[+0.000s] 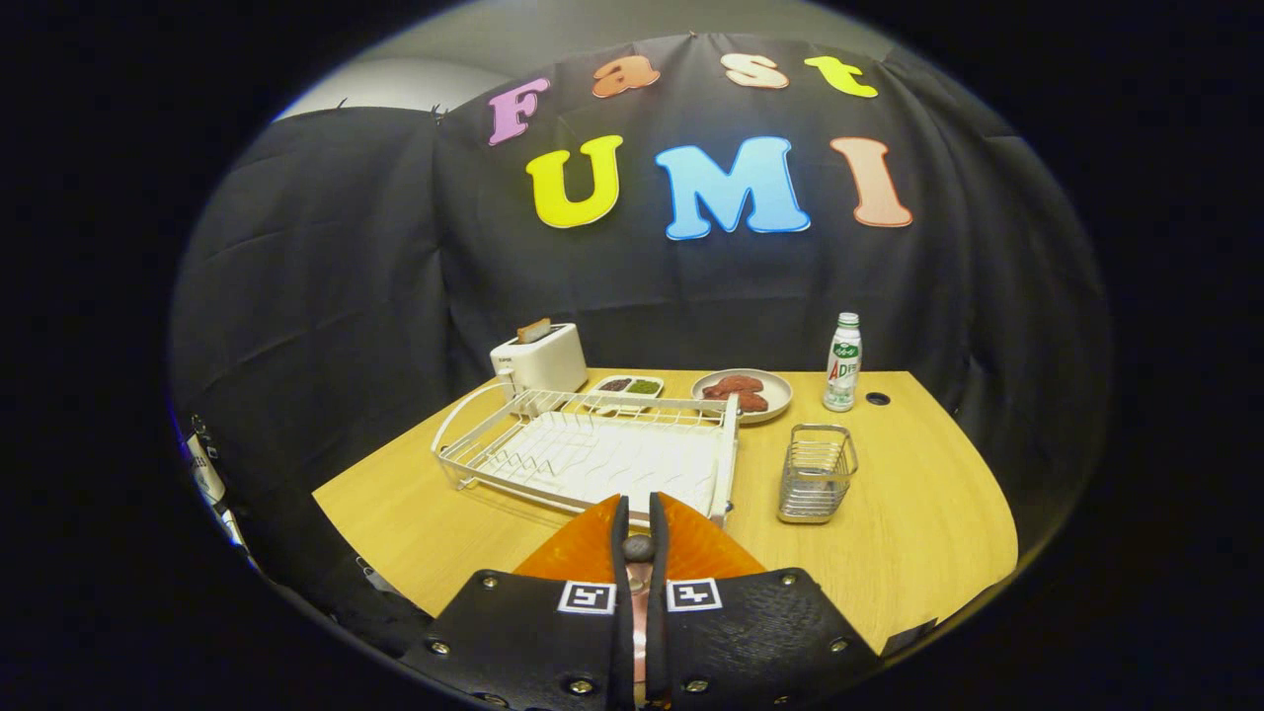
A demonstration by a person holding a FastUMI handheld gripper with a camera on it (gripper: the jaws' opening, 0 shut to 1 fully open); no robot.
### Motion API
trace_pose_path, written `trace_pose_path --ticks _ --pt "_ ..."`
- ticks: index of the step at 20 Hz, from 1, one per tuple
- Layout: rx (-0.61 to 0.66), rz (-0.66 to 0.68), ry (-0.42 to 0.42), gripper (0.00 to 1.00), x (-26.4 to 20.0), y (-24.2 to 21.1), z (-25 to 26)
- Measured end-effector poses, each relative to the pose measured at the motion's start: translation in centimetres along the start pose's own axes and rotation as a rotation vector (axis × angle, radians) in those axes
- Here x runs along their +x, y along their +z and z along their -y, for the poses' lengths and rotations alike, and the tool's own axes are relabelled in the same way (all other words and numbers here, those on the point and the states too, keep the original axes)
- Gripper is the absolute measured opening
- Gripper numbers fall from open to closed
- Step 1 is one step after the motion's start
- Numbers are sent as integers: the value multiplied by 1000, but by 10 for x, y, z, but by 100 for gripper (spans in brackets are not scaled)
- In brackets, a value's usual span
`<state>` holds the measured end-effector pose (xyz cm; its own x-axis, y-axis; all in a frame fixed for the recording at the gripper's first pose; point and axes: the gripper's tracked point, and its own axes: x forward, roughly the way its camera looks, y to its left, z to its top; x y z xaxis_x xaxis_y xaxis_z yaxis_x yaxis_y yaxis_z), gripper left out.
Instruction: Take the plate from the dish rack, then take the spoon from the basket and place it into the plate.
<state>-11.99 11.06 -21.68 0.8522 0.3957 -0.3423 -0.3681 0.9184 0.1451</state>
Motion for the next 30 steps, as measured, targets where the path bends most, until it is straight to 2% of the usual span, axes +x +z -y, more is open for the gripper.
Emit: trace_pose_path --ticks 7,12,15,19,25,30 --pt "-7 -70 106 5 25 -35 -29" --pt "-10 -61 118 5 25 -36 -24" --pt "-51 -88 55 15 23 -37 -9" --pt "-55 -37 -12 27 15 -3 12" --pt "-43 171 -215 28 -16 99 63" --pt "-46 239 -306 28 -34 154 82"
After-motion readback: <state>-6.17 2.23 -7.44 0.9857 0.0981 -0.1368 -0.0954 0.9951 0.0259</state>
